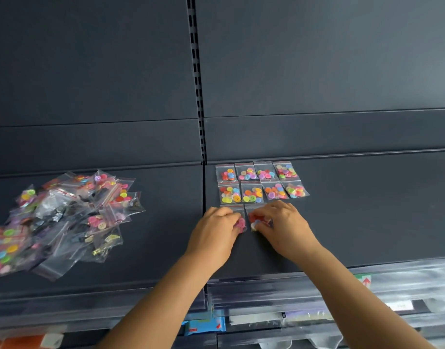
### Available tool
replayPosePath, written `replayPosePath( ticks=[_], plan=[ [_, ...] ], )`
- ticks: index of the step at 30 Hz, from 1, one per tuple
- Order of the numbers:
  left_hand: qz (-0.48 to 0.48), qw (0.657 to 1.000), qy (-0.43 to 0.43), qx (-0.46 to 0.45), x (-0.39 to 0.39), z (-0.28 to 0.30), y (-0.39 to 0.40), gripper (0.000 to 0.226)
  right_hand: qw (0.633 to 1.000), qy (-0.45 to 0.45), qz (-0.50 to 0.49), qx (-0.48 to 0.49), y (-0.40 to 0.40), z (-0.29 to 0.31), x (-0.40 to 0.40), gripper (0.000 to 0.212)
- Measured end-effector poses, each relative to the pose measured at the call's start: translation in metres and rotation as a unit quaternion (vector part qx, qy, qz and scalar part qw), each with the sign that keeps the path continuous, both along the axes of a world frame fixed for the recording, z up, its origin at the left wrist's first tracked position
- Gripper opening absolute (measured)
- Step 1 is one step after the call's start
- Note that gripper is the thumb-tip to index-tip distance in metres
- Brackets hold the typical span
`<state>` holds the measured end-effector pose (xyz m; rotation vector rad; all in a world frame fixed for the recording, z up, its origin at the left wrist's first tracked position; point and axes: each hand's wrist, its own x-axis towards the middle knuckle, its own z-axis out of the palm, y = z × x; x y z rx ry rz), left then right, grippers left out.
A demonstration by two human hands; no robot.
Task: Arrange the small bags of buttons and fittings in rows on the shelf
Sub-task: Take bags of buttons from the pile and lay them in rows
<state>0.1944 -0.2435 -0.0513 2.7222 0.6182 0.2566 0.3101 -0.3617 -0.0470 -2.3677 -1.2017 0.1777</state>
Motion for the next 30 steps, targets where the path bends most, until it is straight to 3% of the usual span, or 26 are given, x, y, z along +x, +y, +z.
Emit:
replayPosePath(
  ticks=[8, 15, 20, 30],
  plan=[
    [0.0, 1.0, 0.008, 0.004, 0.006, 0.002, -0.001, 0.038, 1.0, -0.011, 0.002, -0.015, 0.002, 0.003, 0.001, 0.023],
    [0.003, 0.999, 0.007, 0.043, -0.013, 0.014, 0.006, 0.05, 0.996, -0.071, 0.021, -0.046, 0.017, 0.016, -0.016, 0.03],
    [0.043, 0.997, -0.013, 0.061, -0.053, 0.029, 0.028, 0.054, 0.993, -0.087, 0.077, -0.031, 0.049, 0.03, -0.049, 0.049],
    [0.175, 0.981, -0.028, 0.076, -0.169, 0.039, 0.101, 0.055, 0.977, -0.076, 0.201, -0.003, 0.148, 0.036, -0.142, 0.052]
  ],
)
